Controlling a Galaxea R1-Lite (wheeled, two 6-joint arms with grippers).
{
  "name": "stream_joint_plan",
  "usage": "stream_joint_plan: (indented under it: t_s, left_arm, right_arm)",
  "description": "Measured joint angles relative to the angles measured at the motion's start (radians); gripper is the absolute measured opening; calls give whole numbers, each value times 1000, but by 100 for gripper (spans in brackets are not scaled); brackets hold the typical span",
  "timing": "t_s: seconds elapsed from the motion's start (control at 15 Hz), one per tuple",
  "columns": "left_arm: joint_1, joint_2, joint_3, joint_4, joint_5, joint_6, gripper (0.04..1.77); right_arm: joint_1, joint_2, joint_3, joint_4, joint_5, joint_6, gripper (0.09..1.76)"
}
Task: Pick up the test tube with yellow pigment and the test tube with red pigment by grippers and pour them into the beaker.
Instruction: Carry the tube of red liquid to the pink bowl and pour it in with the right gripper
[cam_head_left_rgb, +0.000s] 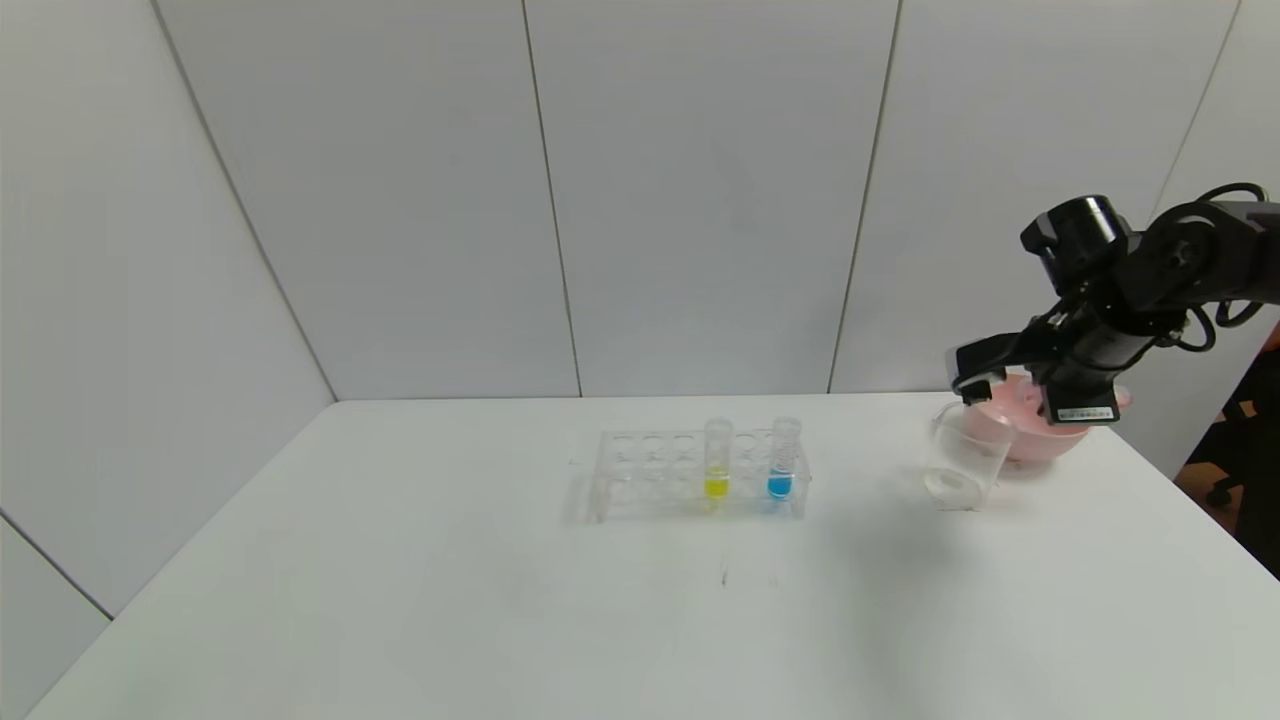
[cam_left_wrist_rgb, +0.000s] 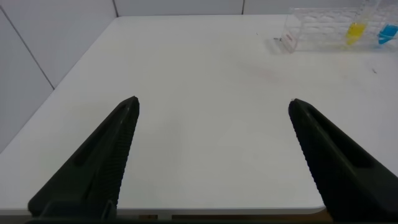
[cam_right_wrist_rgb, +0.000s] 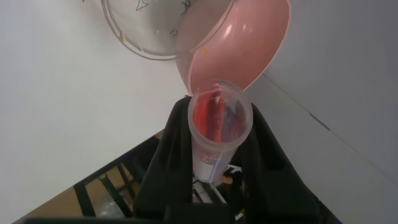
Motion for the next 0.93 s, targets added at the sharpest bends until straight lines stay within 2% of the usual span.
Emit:
stream_joint_plan:
  t_s: [0.6, 0.93]
  left_arm:
    - [0, 0, 0, 0, 0, 0, 172]
    - [0, 0, 0, 0, 0, 0, 172]
  right_arm:
    - [17, 36, -29, -9, -45, 6, 50]
    - [47, 54, -40, -15, -154, 6, 50]
